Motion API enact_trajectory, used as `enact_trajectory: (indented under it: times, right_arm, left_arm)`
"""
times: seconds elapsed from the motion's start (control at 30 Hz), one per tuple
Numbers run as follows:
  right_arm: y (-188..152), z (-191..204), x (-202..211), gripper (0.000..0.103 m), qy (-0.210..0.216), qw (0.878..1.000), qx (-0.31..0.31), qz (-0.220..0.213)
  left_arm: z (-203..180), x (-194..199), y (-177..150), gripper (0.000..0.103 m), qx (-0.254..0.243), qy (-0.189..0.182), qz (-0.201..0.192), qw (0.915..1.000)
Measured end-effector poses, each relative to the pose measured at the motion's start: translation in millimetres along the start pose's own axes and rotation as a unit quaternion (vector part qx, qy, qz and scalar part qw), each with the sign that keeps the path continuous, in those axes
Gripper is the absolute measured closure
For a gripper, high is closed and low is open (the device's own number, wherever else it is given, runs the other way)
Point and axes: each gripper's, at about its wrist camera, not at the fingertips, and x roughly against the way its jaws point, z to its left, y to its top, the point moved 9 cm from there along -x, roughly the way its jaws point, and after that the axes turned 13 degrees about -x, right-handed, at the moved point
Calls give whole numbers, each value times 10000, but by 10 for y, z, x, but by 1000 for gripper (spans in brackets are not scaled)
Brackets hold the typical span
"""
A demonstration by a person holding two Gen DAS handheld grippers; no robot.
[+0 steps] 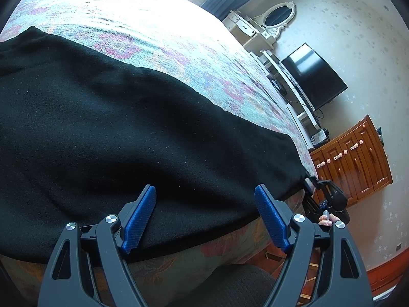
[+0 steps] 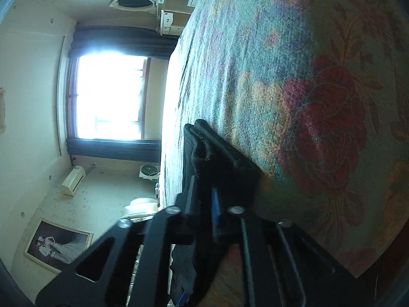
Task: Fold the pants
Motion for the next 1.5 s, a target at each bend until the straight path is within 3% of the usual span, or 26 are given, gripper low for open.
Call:
enact_trajectory:
  times: [0.2, 0.3, 0.37, 0.4, 0.43, 0.47, 0.6, 0.73, 0.8, 0.9, 0.97, 1.0, 1.03, 1.1, 1.17, 1.23, 1.3, 1.37, 1.43, 1.5]
  right_arm:
    - [13, -84, 142, 97, -390, 9988, 279, -93]
    - [34, -139, 95, 97, -324, 9993, 187, 15]
    - [48, -32, 101, 91, -406, 9985, 356, -3]
    - [75, 46, 124, 81, -445, 9978, 495, -63]
    - [121, 145, 150, 57, -464, 9967, 655, -131]
    - [168, 228, 135, 44, -520, 9954, 806, -65]
    - [465, 539, 85, 38, -703, 9865, 1473, -144]
    - [591, 553, -348, 38, -808, 9824, 1485, 801]
    - [636, 492, -528, 38, -1117, 9761, 1605, 950]
    - [477, 505, -737, 38, -1190, 9626, 1767, 1673]
    - [238, 493, -846, 37, -1171, 9481, 1733, 2394]
    - [153, 488, -883, 37, -1267, 9405, 1862, 2546]
    - [116, 487, -913, 37, -1370, 9359, 1966, 2582]
    - [125, 515, -948, 38, -1337, 9396, 1815, 2574]
    - [158, 525, -965, 48, -1258, 9437, 1654, 2576]
    - [191, 466, -993, 68, -1390, 9425, 1638, 2561]
    - [196, 403, -1004, 82, -1544, 9387, 1653, 2602]
    - [174, 396, -1005, 84, -1594, 9378, 1747, 2543]
    - [161, 440, -1023, 85, -1652, 9351, 1935, 2467]
    - [139, 469, -1013, 86, -1735, 9335, 2070, 2358]
  left_arm:
    - [24, 10, 4, 25, 129, -105, -13, 9999]
    - [19, 9, 4, 25, 107, -135, 19, 9999]
    - [-5, 42, 4, 25, 29, -230, 95, 9997]
    - [-14, 71, 2, 25, -17, -289, 138, 9995]
    - [-9, 112, -1, 25, -55, -326, 155, 9993]
    - [9, 161, -3, 25, -89, -338, 135, 9993]
    - [152, 373, -25, 25, -196, -292, 48, 9994]
    - [365, 536, -44, 25, -17, -109, -59, 9999]
    - [457, 594, -53, 25, 145, -70, -130, 9998]
    - [561, 680, -55, 25, 280, 16, -256, 9993]
    - [601, 734, -35, 25, 241, 95, -341, 9991]
    - [635, 769, -20, 25, 205, 174, -388, 9989]
    - [662, 796, 15, 25, 177, 261, -431, 9986]
    - [741, 868, 87, 24, 163, 334, -568, 9977]
    - [839, 925, 170, 18, 154, 409, -684, 9967]
    - [968, 933, 222, 17, 139, 570, -646, 9962]
    - [1145, 848, 201, 16, 343, 702, -368, 9963]
    - [1279, 755, 139, 16, 583, 659, -147, 9960]
    - [1232, 767, 133, 13, 375, 579, -289, 9972]
    - [1153, 701, 91, 10, -59, 695, -152, 9974]
